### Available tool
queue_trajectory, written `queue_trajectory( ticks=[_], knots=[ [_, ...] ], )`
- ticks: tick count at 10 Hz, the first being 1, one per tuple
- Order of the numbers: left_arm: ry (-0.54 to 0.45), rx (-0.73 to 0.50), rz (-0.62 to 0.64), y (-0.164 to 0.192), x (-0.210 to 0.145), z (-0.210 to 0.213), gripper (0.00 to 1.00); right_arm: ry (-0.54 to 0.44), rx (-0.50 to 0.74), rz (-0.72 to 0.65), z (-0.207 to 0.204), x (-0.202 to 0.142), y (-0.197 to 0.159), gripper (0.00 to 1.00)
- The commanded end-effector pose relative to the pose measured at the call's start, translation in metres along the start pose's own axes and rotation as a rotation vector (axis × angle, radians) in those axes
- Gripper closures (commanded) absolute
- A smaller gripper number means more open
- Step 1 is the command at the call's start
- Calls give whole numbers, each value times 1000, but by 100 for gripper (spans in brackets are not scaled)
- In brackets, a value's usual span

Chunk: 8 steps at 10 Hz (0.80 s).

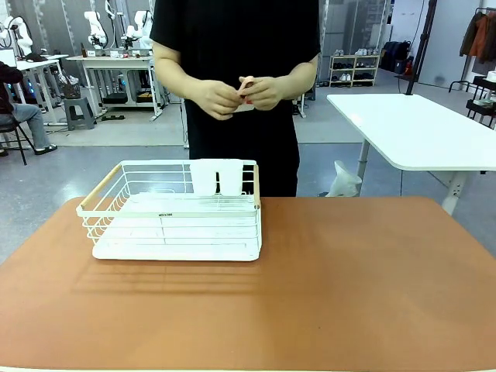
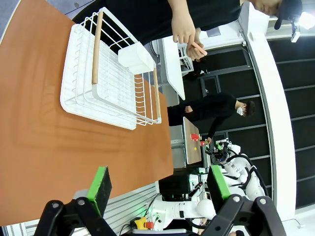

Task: Clean the table.
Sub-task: Pick up the Lint Roller when the human hands it over.

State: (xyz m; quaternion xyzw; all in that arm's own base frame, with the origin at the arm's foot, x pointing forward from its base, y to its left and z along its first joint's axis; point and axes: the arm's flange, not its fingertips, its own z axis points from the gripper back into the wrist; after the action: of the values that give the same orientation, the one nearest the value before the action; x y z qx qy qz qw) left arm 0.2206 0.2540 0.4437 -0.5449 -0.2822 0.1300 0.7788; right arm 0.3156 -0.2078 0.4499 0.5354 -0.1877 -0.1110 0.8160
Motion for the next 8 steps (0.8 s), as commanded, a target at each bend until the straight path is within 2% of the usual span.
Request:
queue_trajectory(
  ticks=[1,8],
  knots=[
    [-5,-15,-17,-3,-1,2,0,-7,10,5,1,-1,5,0],
    [-5,-15,-17,-3,-1,2,0,-7,10,5,1,-1,5,0]
  ],
)
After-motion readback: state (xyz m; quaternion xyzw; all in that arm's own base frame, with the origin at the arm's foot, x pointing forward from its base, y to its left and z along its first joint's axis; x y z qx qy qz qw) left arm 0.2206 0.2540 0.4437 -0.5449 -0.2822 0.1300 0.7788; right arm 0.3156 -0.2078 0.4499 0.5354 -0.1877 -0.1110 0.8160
